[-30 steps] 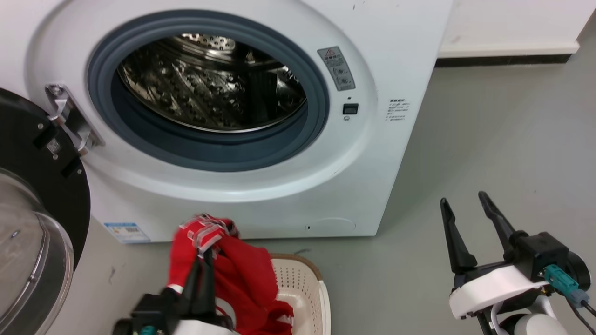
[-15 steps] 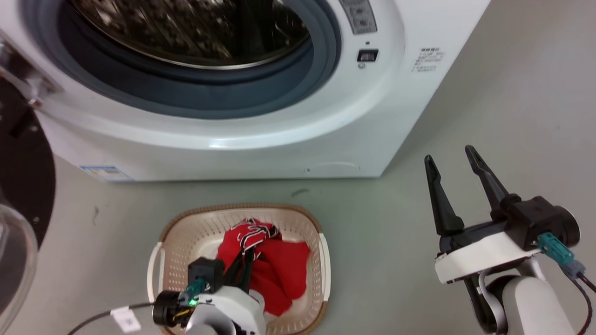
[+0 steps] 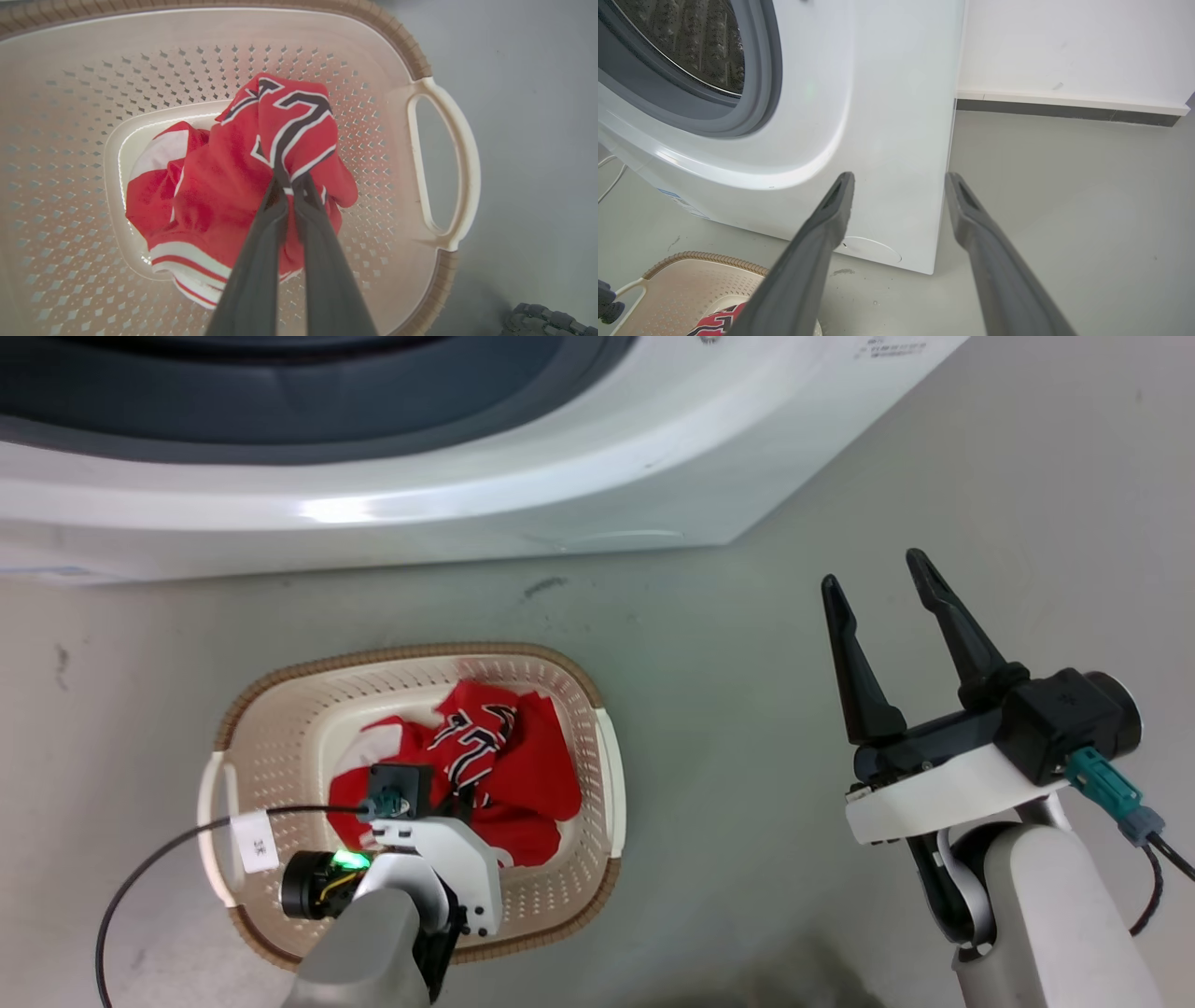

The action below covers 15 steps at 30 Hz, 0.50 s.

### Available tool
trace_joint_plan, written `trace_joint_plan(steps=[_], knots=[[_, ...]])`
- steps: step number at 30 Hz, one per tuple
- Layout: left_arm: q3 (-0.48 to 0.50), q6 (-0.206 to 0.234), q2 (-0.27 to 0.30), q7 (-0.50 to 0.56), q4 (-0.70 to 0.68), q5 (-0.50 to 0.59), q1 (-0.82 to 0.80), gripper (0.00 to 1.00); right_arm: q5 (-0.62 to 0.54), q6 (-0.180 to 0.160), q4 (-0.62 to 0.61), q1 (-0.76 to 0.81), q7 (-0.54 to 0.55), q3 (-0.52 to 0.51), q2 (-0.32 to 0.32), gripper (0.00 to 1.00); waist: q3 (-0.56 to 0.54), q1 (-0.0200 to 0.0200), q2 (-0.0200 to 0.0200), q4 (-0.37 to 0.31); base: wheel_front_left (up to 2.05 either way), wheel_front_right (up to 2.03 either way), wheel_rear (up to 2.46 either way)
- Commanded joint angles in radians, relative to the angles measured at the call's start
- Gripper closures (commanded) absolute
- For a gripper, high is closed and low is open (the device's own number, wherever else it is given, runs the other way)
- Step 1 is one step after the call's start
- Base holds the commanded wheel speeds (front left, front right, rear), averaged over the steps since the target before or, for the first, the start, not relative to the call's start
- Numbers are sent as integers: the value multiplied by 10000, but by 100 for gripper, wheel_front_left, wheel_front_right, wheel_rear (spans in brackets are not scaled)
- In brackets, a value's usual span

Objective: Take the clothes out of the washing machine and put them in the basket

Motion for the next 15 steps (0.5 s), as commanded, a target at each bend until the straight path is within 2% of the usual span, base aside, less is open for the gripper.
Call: trace_joint_plan(steps=[1, 6, 10, 11, 12, 13, 15], knots=[[-46, 95, 15, 89, 439, 30, -431, 100, 47, -7, 78, -269, -92, 99, 7, 0, 607, -2, 0, -336, 0, 0, 0], [-125, 207, 18, 309, 1140, 52, -1055, 100, 117, -8, 270, -476, -213, 164, 7, 0, 940, -2, 0, -441, 0, 0, 0], [-141, 487, 30, 852, 1450, 6, -1247, 100, 187, -7, 573, -592, -356, 251, 7, 0, 898, -2, 0, -533, 0, 0, 0], [-133, 536, 39, 941, 1501, -34, -1205, 86, 232, -8, 668, -612, -384, 262, 7, 0, 804, -2, 0, -550, 0, 0, 0], [-133, 546, 46, 979, 1532, -60, -1129, 22, 259, -8, 774, -616, -436, 261, 5, 0, 679, -2, 0, -557, 0, 0, 0], [-136, 552, 56, 903, 1554, -82, -1033, 0, 299, -7, 895, -588, -469, 266, 7, 0, 500, -2, 0, -559, 0, 0, 0], [-137, 511, 58, 692, 1579, -114, -846, 0, 305, -8, 1129, -478, -530, 229, 4, 0, 76, -2, 0, -538, 0, 0, 0]])
